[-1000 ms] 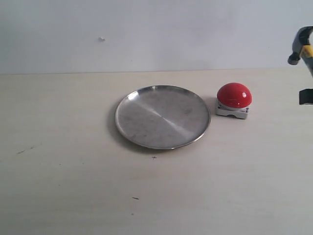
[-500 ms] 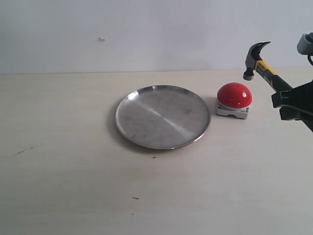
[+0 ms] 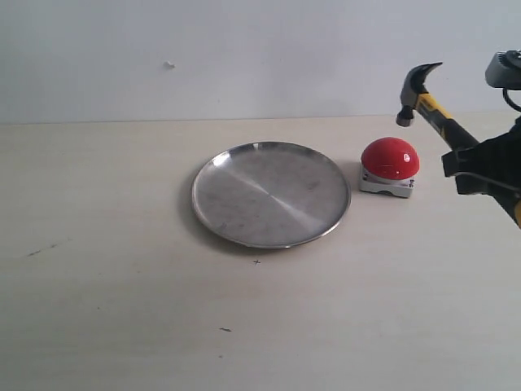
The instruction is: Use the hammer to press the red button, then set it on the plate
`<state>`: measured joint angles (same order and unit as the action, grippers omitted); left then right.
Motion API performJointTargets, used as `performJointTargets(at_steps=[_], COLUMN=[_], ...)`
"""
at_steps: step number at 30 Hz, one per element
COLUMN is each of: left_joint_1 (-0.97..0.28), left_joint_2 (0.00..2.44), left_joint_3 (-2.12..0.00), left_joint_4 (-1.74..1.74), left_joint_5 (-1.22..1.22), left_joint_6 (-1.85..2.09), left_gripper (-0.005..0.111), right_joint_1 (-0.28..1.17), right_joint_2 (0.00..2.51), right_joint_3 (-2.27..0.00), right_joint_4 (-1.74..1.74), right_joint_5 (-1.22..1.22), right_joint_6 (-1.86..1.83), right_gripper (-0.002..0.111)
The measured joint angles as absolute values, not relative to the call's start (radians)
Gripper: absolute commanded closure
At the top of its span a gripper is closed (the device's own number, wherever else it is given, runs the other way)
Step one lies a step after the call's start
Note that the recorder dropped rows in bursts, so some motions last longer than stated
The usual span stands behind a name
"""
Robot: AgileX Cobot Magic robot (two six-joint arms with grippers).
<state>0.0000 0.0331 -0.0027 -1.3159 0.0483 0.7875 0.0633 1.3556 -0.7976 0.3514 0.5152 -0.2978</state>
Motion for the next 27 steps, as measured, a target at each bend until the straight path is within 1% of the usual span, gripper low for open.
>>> performJointTargets(at_steps=[5, 13, 27], left_joint_1=[0.000, 0.000, 0.000], left_joint_2=[0.033, 0.033, 0.033], left_joint_3=[-0.003, -0.003, -0.003], left_joint_4=[-1.316, -1.316, -1.316], left_joint_5=[0.050, 0.050, 0.050], left_joint_6=[0.787, 0.787, 0.790], left_gripper=[0.107, 0.107, 0.107], right_joint_1=[0.121, 0.122, 0.122], right_joint_2=[1.360, 1.465, 1.455], right_joint_3=[-0.798, -0.798, -0.811], right_joint_4=[0.338, 0.234, 0.223], right_joint_5=[0.493, 0.430, 0.272], right_joint_6=[-0.296, -0.187, -0.177], right_gripper=[0.108, 0.108, 0.108])
